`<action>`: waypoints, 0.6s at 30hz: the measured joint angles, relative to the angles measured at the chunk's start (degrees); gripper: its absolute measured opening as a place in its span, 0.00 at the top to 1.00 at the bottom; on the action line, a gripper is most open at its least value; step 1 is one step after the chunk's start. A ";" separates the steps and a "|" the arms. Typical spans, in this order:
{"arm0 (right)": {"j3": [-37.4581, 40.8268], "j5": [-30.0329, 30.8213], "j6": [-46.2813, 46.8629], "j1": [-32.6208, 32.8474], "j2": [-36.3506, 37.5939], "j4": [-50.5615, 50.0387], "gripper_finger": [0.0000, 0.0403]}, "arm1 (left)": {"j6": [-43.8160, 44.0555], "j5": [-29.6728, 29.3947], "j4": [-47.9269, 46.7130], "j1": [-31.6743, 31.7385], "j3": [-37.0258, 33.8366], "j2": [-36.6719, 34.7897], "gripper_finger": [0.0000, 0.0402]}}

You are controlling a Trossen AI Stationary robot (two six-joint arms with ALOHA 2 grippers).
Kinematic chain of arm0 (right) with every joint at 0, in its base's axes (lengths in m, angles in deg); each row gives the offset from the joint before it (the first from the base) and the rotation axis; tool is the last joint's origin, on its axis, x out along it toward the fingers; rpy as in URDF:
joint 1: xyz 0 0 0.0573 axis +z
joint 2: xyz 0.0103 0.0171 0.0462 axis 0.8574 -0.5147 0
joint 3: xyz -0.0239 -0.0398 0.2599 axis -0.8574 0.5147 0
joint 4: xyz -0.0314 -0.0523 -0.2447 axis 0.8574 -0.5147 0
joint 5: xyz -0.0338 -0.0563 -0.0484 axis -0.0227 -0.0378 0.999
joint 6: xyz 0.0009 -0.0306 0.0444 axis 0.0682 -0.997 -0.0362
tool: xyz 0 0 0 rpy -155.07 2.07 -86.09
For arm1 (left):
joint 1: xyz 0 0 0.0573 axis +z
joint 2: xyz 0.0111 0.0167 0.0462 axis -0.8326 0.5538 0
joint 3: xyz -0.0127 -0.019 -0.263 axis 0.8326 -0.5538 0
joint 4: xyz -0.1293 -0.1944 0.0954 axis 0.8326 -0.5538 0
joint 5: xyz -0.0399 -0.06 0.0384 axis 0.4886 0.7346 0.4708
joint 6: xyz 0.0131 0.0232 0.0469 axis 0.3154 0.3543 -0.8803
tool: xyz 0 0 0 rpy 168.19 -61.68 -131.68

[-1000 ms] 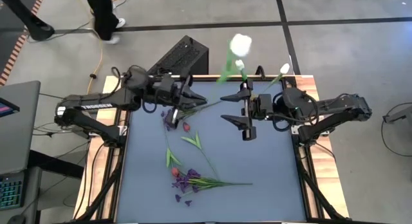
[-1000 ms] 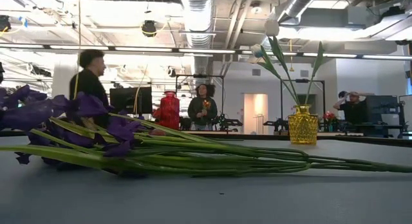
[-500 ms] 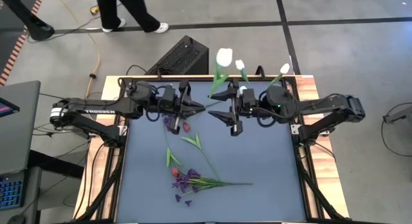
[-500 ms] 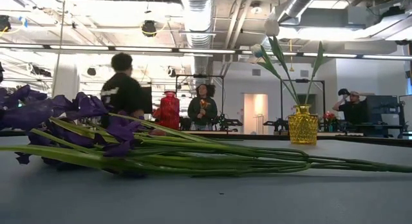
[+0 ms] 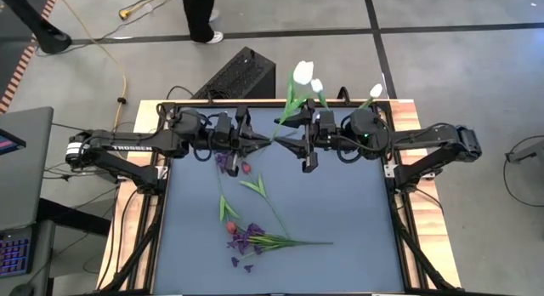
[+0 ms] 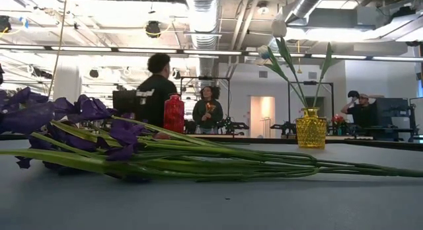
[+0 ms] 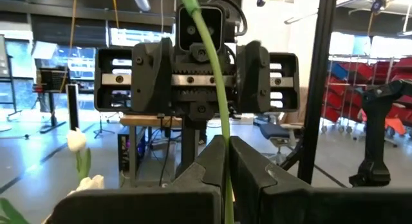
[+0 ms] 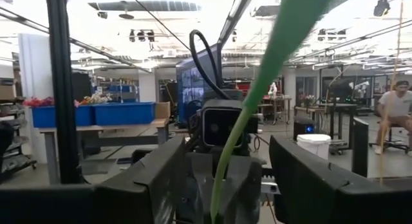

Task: Sort flowers into vase by color
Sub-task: Put the white flower into the yellow vase

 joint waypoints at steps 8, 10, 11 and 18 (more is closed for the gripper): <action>0.00 0.02 0.00 0.02 0.00 -0.02 0.62 | 0.99 -0.78 -0.13 0.99 0.00 0.00 1.00; 0.00 0.06 0.00 0.01 0.00 -0.03 0.68 | 1.00 -0.84 -0.58 1.04 0.00 0.00 1.00; 0.00 0.12 0.00 0.00 0.00 -0.04 0.72 | 0.98 -0.84 -0.67 1.06 0.00 0.00 1.00; 0.00 0.20 0.02 0.00 0.00 -0.24 0.90 | 1.16 -1.18 -1.79 1.04 0.04 0.00 1.00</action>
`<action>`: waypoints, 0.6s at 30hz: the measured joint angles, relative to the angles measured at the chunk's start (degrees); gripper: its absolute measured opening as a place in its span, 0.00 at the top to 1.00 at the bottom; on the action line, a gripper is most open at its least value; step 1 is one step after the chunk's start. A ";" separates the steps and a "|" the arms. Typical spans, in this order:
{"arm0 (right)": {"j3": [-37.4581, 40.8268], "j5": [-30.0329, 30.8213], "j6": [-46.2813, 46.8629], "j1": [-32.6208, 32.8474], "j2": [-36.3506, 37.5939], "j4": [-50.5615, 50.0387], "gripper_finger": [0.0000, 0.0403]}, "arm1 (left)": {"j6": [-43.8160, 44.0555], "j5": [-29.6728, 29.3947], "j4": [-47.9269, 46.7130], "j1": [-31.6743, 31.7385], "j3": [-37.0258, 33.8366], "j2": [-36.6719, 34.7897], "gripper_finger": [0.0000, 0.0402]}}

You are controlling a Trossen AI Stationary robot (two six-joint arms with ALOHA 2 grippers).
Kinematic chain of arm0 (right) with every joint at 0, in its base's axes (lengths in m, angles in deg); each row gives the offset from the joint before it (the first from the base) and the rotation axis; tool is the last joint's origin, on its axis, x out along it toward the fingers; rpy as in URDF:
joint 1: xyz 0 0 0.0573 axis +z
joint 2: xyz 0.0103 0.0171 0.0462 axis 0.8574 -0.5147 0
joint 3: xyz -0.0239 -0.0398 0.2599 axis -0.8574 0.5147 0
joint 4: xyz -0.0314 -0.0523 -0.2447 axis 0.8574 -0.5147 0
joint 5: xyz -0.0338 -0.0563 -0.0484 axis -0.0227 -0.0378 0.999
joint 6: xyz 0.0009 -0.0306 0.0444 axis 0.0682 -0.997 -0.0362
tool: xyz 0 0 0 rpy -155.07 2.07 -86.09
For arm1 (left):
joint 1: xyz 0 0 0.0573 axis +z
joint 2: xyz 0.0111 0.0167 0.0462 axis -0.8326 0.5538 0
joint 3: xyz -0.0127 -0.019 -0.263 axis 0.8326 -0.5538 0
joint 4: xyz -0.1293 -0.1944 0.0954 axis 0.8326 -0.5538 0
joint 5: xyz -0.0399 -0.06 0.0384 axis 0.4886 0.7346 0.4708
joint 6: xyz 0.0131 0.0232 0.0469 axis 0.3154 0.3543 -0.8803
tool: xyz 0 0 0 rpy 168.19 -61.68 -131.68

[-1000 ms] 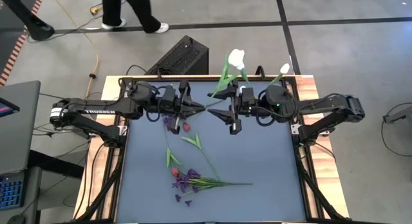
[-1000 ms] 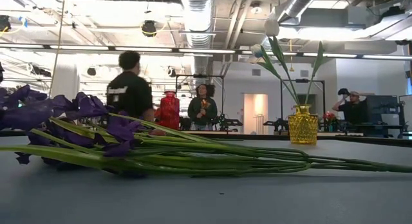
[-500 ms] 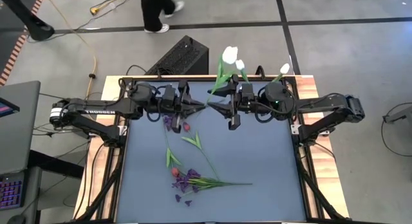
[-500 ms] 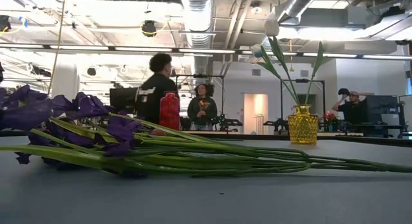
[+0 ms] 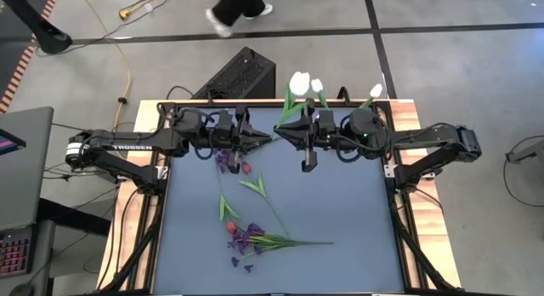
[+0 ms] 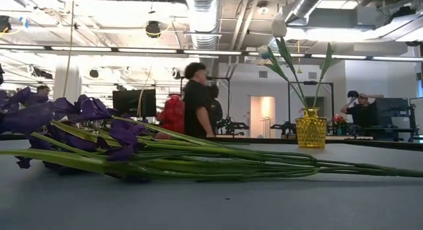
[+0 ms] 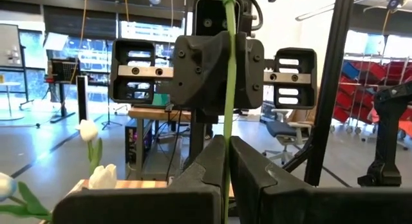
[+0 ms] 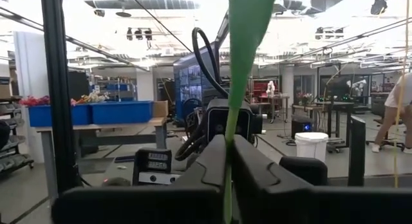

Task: Sort flowers into vase by color
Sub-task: Put the white flower into the yellow vase

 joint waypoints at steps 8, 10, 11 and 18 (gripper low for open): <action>0.02 -0.02 -0.02 0.02 0.09 -2.36 0.96 | -2.76 0.13 -1.90 0.00 0.00 -0.68 0.89; 0.02 -0.02 0.47 0.02 0.71 -4.57 0.95 | -3.64 -0.31 -4.45 0.00 0.00 -2.10 0.83; 0.02 -0.02 1.17 0.09 1.13 -6.01 0.95 | -3.84 -0.64 -6.41 0.00 0.00 -2.90 0.79; 0.02 0.06 3.31 2.32 10.44 -27.23 0.95 | -3.66 -8.54 -21.84 0.00 0.02 -9.83 0.55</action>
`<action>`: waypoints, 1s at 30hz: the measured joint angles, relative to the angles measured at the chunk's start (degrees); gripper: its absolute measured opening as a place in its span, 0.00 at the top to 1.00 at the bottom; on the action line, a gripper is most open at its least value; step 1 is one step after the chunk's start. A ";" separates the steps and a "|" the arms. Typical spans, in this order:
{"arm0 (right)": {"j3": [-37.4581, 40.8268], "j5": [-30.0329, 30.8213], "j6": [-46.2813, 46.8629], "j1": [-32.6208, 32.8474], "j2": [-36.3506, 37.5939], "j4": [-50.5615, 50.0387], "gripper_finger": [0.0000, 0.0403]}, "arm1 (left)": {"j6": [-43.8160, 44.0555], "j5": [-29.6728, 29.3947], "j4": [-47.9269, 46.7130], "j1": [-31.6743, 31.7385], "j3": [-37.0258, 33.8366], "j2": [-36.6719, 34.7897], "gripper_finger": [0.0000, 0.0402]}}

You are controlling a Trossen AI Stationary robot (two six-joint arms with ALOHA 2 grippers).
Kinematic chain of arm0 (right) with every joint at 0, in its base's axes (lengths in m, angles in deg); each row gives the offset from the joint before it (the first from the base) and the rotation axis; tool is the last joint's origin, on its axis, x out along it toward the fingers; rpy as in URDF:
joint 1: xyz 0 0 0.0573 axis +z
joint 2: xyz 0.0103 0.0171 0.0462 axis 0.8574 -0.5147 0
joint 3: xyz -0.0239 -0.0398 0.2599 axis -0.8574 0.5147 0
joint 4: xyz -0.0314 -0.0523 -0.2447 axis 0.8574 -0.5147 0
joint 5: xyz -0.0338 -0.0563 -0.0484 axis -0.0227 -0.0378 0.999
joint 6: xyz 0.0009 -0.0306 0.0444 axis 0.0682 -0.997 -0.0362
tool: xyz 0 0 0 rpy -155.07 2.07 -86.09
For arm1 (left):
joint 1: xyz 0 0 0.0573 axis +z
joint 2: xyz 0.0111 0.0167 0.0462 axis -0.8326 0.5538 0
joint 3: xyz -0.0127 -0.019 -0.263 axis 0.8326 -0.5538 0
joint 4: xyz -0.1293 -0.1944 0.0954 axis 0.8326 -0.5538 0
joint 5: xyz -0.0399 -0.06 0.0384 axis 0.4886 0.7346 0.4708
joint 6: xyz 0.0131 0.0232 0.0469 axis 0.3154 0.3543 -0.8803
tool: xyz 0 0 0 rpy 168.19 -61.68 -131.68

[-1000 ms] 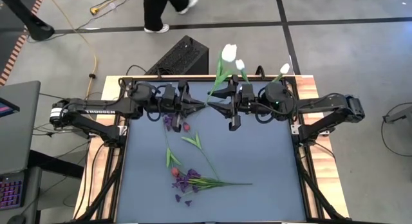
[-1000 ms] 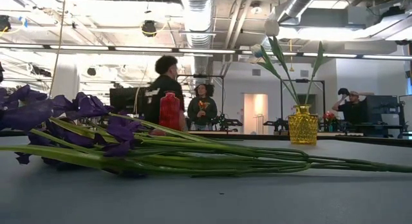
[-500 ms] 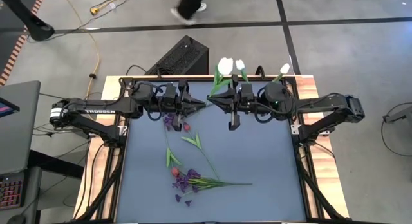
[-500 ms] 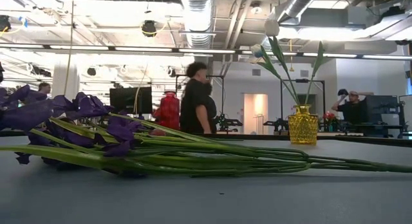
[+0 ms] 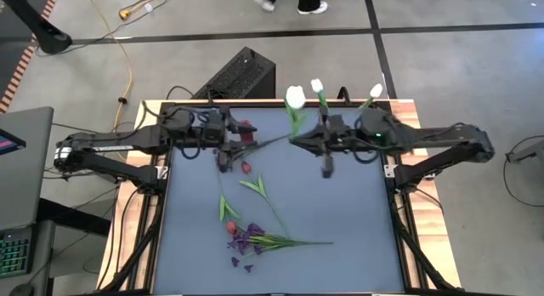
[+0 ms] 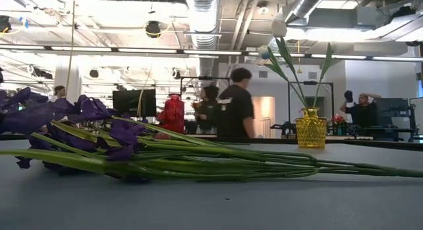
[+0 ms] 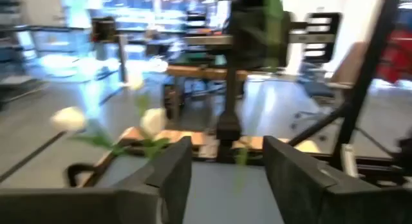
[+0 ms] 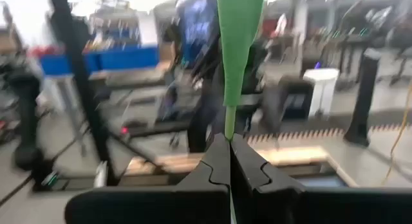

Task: Sort flowers into vase by color
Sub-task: Put the white flower into the yellow vase

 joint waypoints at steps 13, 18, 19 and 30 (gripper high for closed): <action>14.56 30.48 9.79 11.24 20.90 -21.39 0.95 | 2.32 -5.29 -5.70 0.00 0.00 -1.31 0.47; 24.48 41.00 8.86 11.29 28.33 -15.64 0.95 | 2.38 -6.09 -6.50 0.00 0.00 -1.36 0.47; 26.26 43.27 8.08 10.64 29.16 -14.14 0.95 | 2.40 -6.50 -6.49 0.00 0.00 -1.34 0.47; 37.46 46.37 -1.71 -3.37 30.11 1.91 0.96 | 3.11 -8.49 -6.48 0.00 0.00 -1.36 0.47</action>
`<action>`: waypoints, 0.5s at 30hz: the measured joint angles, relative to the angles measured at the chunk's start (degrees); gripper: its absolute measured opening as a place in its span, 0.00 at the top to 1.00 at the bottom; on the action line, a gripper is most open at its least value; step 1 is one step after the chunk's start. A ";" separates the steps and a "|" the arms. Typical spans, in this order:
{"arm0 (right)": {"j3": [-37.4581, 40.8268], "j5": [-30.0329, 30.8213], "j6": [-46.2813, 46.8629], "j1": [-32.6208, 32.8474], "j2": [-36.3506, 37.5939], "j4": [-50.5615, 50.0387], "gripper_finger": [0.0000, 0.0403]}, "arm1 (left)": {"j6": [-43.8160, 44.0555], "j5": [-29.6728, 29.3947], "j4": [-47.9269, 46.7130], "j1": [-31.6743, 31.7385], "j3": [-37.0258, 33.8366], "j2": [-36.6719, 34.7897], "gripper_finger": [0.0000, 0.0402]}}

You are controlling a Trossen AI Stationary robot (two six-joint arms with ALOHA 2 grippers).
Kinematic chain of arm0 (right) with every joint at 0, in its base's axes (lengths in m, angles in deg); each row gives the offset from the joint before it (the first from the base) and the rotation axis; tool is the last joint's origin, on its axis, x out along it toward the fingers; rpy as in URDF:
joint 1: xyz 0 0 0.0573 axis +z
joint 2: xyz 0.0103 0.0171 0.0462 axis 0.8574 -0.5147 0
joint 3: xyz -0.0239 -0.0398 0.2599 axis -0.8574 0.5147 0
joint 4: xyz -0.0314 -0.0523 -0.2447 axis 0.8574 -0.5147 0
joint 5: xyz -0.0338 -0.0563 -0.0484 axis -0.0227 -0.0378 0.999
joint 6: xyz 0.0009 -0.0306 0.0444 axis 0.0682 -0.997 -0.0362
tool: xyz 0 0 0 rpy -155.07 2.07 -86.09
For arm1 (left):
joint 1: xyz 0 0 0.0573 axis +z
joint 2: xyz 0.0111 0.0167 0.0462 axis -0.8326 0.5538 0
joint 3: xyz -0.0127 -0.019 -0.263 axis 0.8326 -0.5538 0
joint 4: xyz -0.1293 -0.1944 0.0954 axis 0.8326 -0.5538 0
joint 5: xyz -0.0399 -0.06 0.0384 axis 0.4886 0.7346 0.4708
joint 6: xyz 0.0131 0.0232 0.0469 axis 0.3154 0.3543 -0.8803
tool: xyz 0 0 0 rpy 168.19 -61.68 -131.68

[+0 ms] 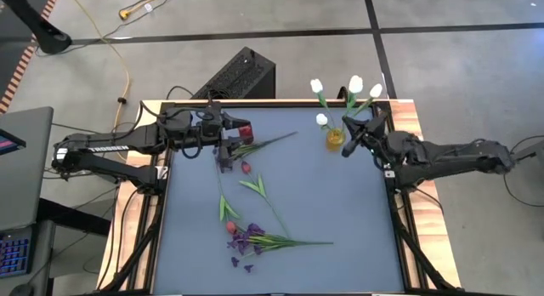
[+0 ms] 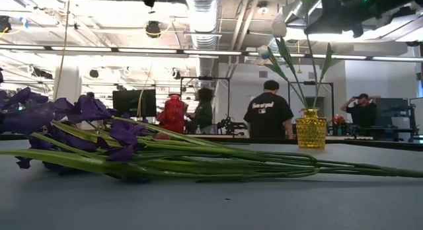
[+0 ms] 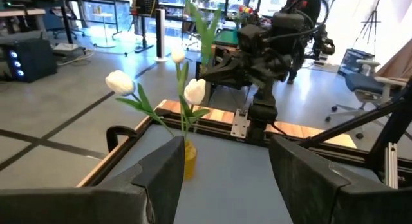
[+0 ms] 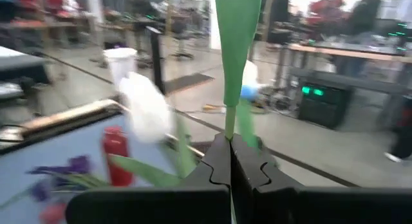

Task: Sort flowers into vase by color
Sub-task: Put the white flower into the yellow vase

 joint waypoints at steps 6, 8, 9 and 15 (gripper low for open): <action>0.00 -5.81 0.22 -6.09 -0.99 0.88 0.96 | 0.30 -0.02 -0.45 0.00 0.00 0.00 0.47; 0.00 -7.19 0.22 -7.63 -1.99 0.73 0.96 | 0.15 -0.02 -0.72 0.00 0.00 0.00 0.47; 0.00 -7.49 0.23 -8.18 -2.54 0.77 0.96 | 0.09 -0.02 -0.90 0.00 0.00 0.00 0.47; 0.00 -8.02 0.36 -10.30 -6.63 3.18 0.96 | -0.08 -0.02 -1.26 0.00 0.00 0.00 0.47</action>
